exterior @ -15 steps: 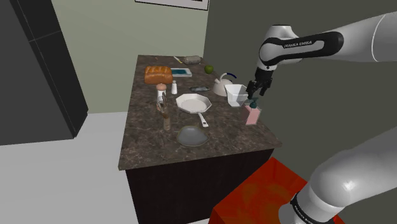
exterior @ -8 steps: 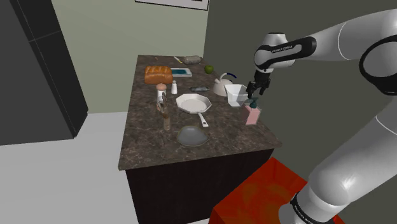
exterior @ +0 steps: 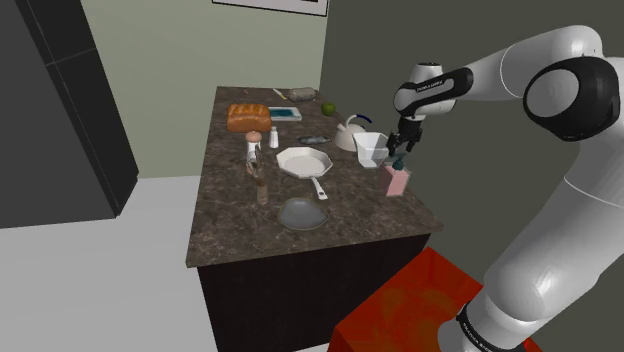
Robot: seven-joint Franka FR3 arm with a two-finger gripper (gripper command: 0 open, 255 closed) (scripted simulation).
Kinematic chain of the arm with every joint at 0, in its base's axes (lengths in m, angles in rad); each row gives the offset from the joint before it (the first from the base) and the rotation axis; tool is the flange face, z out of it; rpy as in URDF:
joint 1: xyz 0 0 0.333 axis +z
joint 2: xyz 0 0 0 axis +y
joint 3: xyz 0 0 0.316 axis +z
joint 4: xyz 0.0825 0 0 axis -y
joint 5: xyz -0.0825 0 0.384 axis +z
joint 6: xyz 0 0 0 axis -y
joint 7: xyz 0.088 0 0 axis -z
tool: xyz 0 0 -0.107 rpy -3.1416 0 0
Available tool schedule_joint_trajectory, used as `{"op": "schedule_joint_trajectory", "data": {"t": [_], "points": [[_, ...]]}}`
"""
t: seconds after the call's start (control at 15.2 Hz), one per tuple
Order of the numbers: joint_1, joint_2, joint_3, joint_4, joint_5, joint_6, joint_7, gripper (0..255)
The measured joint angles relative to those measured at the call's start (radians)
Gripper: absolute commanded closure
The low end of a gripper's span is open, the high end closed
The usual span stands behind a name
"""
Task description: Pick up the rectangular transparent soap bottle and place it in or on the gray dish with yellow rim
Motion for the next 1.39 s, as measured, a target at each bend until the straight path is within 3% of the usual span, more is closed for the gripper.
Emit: {"op": "schedule_joint_trajectory", "data": {"t": [0.66,0.73,1.39], "points": [[-0.004,0.031,-0.002,-0.025,0.008,0.056,-0.006,0],[-0.004,0.031,-0.002,-0.025,0.008,0.056,-0.006,255],[-0.004,0.030,-0.002,-0.025,0.008,0.057,-0.006,255]]}}
